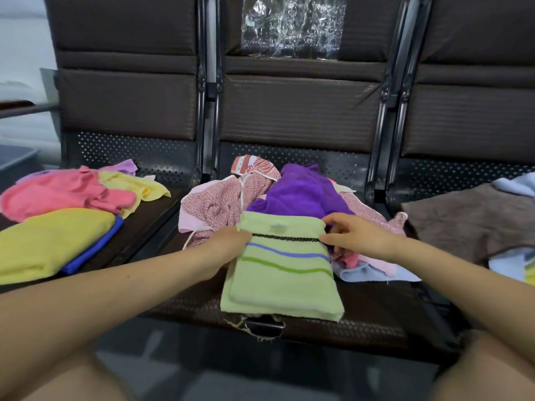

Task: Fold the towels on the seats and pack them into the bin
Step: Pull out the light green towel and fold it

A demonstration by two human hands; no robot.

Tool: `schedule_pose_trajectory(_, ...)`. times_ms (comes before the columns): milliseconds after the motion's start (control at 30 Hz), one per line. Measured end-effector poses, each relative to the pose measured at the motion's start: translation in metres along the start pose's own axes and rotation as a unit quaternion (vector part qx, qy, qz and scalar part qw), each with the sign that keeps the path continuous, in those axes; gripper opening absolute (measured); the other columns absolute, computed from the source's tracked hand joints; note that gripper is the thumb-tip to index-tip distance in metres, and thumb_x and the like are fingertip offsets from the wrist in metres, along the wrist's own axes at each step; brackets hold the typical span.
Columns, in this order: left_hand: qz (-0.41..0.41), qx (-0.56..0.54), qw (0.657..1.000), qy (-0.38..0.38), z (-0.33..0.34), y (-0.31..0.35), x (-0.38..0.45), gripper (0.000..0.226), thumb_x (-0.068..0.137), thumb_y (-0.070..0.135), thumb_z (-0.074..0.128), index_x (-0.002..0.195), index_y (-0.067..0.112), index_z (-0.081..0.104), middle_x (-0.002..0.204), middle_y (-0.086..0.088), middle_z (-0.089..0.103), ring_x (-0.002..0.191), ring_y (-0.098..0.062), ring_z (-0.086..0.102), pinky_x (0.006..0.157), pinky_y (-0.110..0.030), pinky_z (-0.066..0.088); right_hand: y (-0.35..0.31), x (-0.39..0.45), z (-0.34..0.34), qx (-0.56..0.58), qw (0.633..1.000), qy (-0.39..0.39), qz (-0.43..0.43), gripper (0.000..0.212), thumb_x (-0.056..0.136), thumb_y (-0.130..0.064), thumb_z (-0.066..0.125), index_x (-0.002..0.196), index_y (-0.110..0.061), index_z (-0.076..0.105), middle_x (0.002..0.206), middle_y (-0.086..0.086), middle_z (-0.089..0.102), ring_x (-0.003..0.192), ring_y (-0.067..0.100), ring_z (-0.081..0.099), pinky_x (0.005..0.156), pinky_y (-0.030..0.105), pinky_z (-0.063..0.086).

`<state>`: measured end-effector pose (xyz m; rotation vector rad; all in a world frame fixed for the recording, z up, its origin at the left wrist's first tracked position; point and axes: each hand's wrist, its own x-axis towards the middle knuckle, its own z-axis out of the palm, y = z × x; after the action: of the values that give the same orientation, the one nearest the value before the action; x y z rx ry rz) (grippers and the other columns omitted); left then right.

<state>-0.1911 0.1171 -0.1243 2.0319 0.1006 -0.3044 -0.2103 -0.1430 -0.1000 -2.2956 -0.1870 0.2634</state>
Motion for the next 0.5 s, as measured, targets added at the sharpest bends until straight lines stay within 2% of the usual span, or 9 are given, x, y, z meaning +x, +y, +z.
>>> schedule_pose_trajectory(67, -0.006, 0.085, 0.996, 0.029, 0.0, -0.004, -0.002, 0.02, 0.095, 0.019, 0.044, 0.086, 0.013, 0.061, 0.095, -0.007, 0.062, 0.087, -0.022, 0.055, 0.06, -0.024, 0.038, -0.001, 0.002, 0.002, 0.012, 0.999, 0.019, 0.028, 0.021, 0.088, -0.023, 0.068, 0.102, -0.015, 0.055, 0.076, 0.006, 0.066, 0.065, 0.023, 0.065, 0.053, 0.025, 0.054)
schedule_pose_trajectory(100, -0.018, 0.121, 0.992, 0.035, 0.0, -0.008, -0.003, 0.021, 0.096, 0.021, 0.042, 0.09, 0.012, 0.06, 0.095, -0.006, 0.059, 0.087, -0.022, 0.053, 0.057, -0.024, 0.036, -0.003, 0.003, 0.003, 0.015, 0.998, 0.027, 0.05, 0.023, 0.087, -0.027, 0.07, 0.095, -0.013, 0.053, 0.073, 0.007, 0.066, 0.062, 0.025, 0.065, 0.05, 0.028, 0.053)
schedule_pose_trajectory(200, -0.036, 0.176, 0.983, 0.03, -0.002, -0.019, -0.005, 0.029, 0.096, 0.027, 0.04, 0.104, 0.01, 0.062, 0.103, -0.009, 0.062, 0.092, -0.025, 0.057, 0.068, -0.027, 0.042, -0.01, 0.004, 0.006, -0.028, 0.991, -0.019, 0.128, 0.038, 0.086, -0.043, 0.067, 0.077, -0.007, 0.056, 0.067, 0.009, 0.067, 0.058, 0.027, 0.062, 0.053, 0.032, 0.053)
schedule_pose_trajectory(267, -0.027, 0.187, 0.982, 0.032, -0.003, -0.02, -0.005, 0.03, 0.094, 0.029, 0.043, 0.109, 0.012, 0.063, 0.107, -0.009, 0.064, 0.095, -0.026, 0.059, 0.076, -0.03, 0.048, -0.012, 0.003, 0.01, 0.01, 0.982, -0.07, 0.175, 0.044, 0.087, -0.048, 0.064, 0.079, -0.005, 0.06, 0.066, 0.008, 0.067, 0.058, 0.023, 0.063, 0.055, 0.028, 0.054)
schedule_pose_trajectory(333, -0.021, 0.136, 0.99, 0.026, -0.003, -0.018, -0.009, 0.03, 0.089, 0.034, 0.051, 0.107, 0.016, 0.066, 0.105, -0.007, 0.068, 0.096, -0.025, 0.063, 0.083, -0.034, 0.052, -0.012, 0.002, 0.016, 0.093, 0.972, -0.102, 0.189, 0.042, 0.085, -0.046, 0.066, 0.089, -0.004, 0.065, 0.077, 0.011, 0.069, 0.067, 0.022, 0.066, 0.062, 0.029, 0.055)
schedule_pose_trajectory(400, -0.051, -0.006, 0.999, -0.008, -0.004, -0.016, -0.013, 0.026, 0.084, 0.04, 0.062, 0.099, 0.019, 0.069, 0.099, -0.004, 0.071, 0.093, -0.024, 0.067, 0.09, -0.04, 0.053, -0.013, 0.005, 0.022, 0.161, 0.961, -0.125, 0.185, 0.037, 0.084, -0.039, 0.069, 0.103, -0.007, 0.068, 0.094, 0.009, 0.073, 0.082, 0.021, 0.069, 0.075, 0.029, 0.055)
schedule_pose_trajectory(467, -0.115, -0.114, 0.984, -0.077, -0.005, -0.014, -0.019, 0.026, 0.087, 0.04, 0.064, 0.102, 0.019, 0.069, 0.099, -0.002, 0.074, 0.096, -0.023, 0.068, 0.096, -0.041, 0.051, -0.018, 0.005, 0.027, 0.235, 0.943, -0.134, 0.193, 0.032, 0.085, -0.028, 0.069, 0.112, -0.011, 0.066, 0.106, 0.005, 0.074, 0.094, 0.019, 0.069, 0.083, 0.03, 0.054)
schedule_pose_trajectory(500, -0.128, -0.13, 0.977, -0.108, -0.006, -0.014, -0.019, 0.028, 0.088, 0.039, 0.063, 0.106, 0.019, 0.069, 0.102, -0.002, 0.074, 0.099, -0.022, 0.068, 0.098, -0.04, 0.05, -0.022, 0.006, 0.03, 0.273, 0.93, -0.139, 0.202, 0.029, 0.086, -0.022, 0.068, 0.113, -0.012, 0.066, 0.108, 0.005, 0.073, 0.097, 0.019, 0.069, 0.085, 0.031, 0.054)
